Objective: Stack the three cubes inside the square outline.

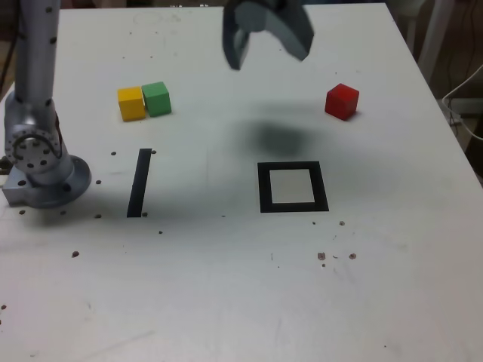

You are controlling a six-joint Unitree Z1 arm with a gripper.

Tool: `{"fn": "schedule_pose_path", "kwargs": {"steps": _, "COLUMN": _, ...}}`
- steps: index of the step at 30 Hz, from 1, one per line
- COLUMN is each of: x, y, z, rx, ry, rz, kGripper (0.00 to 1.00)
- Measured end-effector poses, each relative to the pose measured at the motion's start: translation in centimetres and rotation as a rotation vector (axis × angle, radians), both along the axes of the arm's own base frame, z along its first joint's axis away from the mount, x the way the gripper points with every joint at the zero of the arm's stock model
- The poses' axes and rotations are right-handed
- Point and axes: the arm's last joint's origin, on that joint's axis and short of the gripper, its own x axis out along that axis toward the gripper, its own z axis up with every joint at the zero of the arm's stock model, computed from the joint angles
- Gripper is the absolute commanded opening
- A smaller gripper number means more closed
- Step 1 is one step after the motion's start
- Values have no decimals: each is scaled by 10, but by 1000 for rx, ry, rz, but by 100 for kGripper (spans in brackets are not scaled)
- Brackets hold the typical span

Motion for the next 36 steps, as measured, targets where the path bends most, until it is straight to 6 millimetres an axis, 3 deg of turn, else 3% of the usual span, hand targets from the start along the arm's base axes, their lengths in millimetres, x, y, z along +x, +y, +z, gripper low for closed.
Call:
{"fn": "schedule_pose_path", "kwargs": {"steps": 11, "x": 59, "y": 37, "z": -10, "rx": 42, "ry": -29, "rz": -80, "kGripper": 97}}
{"fn": "schedule_pose_path", "kwargs": {"steps": 17, "x": 82, "y": 44, "z": -36, "rx": 31, "ry": 4, "rz": -126, "kGripper": 97}}
{"fn": "schedule_pose_path", "kwargs": {"steps": 36, "x": 119, "y": 19, "z": -79, "rx": 51, "ry": 59, "rz": -263, "kGripper": 92}}
